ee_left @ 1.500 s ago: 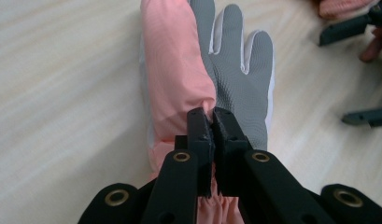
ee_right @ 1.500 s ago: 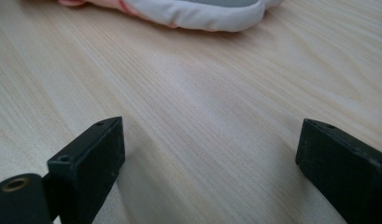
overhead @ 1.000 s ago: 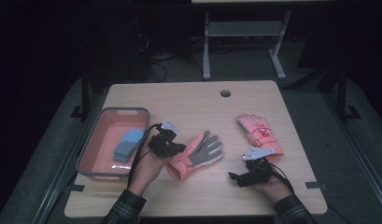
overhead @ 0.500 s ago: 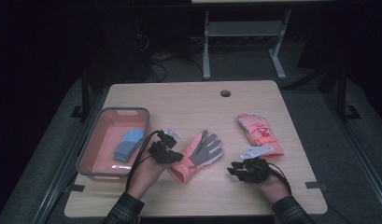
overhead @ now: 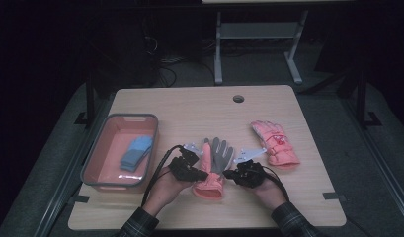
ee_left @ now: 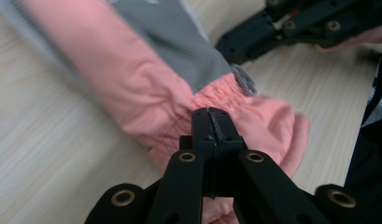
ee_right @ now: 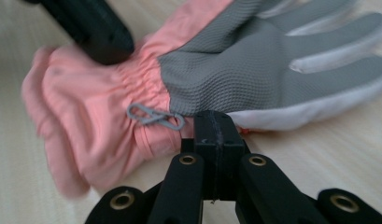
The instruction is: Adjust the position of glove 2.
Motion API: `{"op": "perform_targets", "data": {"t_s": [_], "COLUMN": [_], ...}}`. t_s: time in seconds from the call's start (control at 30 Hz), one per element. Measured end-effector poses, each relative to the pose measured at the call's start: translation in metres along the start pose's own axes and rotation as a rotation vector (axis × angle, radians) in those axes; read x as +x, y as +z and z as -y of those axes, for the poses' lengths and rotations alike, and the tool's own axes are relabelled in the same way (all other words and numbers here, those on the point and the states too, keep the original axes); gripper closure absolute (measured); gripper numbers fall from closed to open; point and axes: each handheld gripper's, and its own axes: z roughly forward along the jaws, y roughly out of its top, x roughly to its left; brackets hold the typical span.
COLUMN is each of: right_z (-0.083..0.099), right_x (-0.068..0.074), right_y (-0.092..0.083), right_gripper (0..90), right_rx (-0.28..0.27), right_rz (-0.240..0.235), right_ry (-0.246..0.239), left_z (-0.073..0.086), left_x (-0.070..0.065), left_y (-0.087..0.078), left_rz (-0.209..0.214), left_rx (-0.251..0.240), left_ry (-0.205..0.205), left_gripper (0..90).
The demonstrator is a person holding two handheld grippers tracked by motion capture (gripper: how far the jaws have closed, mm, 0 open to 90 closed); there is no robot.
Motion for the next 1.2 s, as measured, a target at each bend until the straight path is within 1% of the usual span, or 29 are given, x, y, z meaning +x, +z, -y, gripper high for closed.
{"op": "perform_targets", "data": {"t_s": [0.07, 0.13, 0.2, 0.3, 0.47, 0.57, 0.7, 0.8, 0.83, 0.9, 0.93, 0.97, 1.0, 1.03, 1.1, 1.17, 1.2], "right_z": [0.000, 0.001, 0.001, 0.002, 0.005, 0.006, 0.006, 0.006, 0.006, 0.006, 0.006, 0.006, 0.006, 0.005, 0.004, 0.002, 0.001], "right_x": [-0.003, -0.006, -0.009, -0.016, -0.026, -0.028, -0.029, -0.032, -0.033, -0.035, -0.037, -0.038, -0.038, -0.039, -0.040, -0.042, -0.043], "right_y": [-0.002, -0.005, -0.008, -0.013, -0.021, -0.024, -0.031, -0.037, -0.039, -0.044, -0.046, -0.047, -0.050, -0.051, -0.054, -0.058, -0.060], "right_gripper": [90.0, 90.0, 90.0, 90.0, 90.0, 89.6, 87.3, 85.5, 85.3, 85.0, 83.9, 83.4, 81.5, 80.0, 78.6, 76.2, 75.1], "right_rx": [-0.005, -0.009, -0.015, -0.020, -0.032, -0.036, -0.047, -0.059, -0.058, -0.058, -0.059, -0.062, -0.057, -0.055, -0.057, -0.050, -0.045], "right_rz": [0.012, 0.021, 0.034, 0.057, 0.069, 0.075, 0.079, 0.085, 0.084, 0.089, 0.093, 0.096, 0.103, 0.107, 0.112, 0.123, 0.137], "right_ry": [-0.006, 0.010, 0.024, 0.031, 0.050, 0.047, 0.050, 0.057, 0.054, 0.068, 0.064, 0.063, 0.072, 0.074, 0.070, 0.081, 0.077], "left_z": [-0.001, -0.004, -0.008, -0.015, -0.020, -0.019, -0.012, -0.001, 0.004, 0.012, 0.016, 0.022, 0.026, 0.029, 0.037, 0.044, 0.046], "left_x": [-0.002, -0.006, -0.010, -0.018, -0.026, -0.027, -0.024, -0.019, -0.018, -0.015, -0.014, -0.012, -0.011, -0.010, -0.007, -0.005, -0.005], "left_y": [0.004, 0.011, 0.016, 0.026, 0.036, 0.031, 0.015, 0.004, 0.001, -0.003, -0.003, -0.005, -0.005, -0.005, -0.003, -0.001, 0.000], "left_rz": [0.020, 0.031, 0.035, 0.038, 0.055, 0.041, 0.007, -0.038, -0.064, -0.085, -0.089, -0.105, -0.120, -0.128, -0.123, -0.133, -0.137], "left_rx": [-0.018, -0.037, -0.049, -0.065, -0.097, -0.114, -0.139, -0.137, -0.131, -0.131, -0.136, -0.131, -0.125, -0.121, -0.109, -0.101, -0.099], "left_ry": [-0.001, 0.006, 0.022, 0.045, 0.061, 0.086, 0.107, 0.131, 0.147, 0.158, 0.159, 0.182, 0.198, 0.199, 0.203, 0.214, 0.222], "left_gripper": [89.6, 89.7, 89.7, 89.7, 89.6, 89.6, 89.0, 85.0, 83.3, 79.4, 76.5, 73.1, 67.9, 64.5, 57.9, 51.3, 47.3]}}
